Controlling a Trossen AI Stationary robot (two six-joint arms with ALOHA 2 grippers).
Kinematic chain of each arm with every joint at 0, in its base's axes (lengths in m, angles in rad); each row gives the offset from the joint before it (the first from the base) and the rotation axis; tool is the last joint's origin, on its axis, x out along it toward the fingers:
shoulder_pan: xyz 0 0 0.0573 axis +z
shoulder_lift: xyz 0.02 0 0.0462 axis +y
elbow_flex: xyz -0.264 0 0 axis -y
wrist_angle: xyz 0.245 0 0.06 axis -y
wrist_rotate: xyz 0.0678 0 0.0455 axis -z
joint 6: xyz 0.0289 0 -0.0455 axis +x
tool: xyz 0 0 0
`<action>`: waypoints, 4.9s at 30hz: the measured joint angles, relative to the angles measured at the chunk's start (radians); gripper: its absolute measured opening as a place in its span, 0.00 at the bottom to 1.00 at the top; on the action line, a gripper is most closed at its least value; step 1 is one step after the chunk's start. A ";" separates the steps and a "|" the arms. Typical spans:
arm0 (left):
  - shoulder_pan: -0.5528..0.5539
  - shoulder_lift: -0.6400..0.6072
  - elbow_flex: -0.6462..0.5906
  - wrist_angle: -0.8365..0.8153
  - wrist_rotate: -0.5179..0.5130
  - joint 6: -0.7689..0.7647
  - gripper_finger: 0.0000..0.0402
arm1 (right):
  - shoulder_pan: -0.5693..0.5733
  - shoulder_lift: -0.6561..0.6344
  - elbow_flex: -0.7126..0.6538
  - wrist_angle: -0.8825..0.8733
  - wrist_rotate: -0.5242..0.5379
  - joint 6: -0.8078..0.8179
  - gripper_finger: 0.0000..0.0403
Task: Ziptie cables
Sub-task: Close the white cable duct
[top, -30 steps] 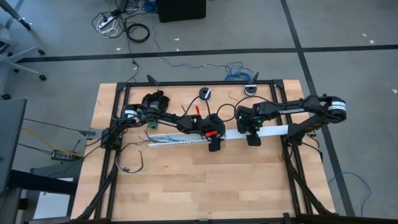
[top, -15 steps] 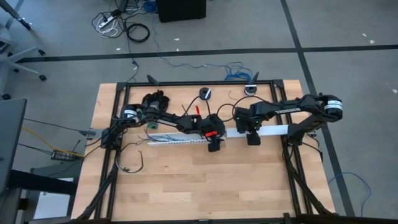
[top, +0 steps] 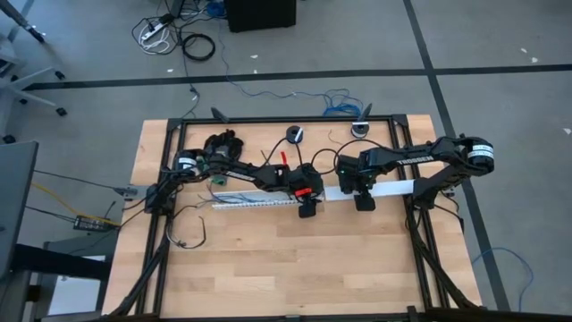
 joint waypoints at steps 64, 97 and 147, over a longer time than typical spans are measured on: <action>0.000 0.003 0.000 0.020 -0.001 -0.004 0.58 | -0.003 0.000 0.001 0.015 0.039 0.019 0.58; 0.001 0.003 -0.001 0.020 0.012 -0.001 0.58 | 0.006 0.000 0.001 0.036 -0.004 0.014 0.58; 0.003 0.003 0.000 0.029 0.039 -0.024 0.58 | 0.012 0.000 0.003 0.071 0.011 0.035 0.58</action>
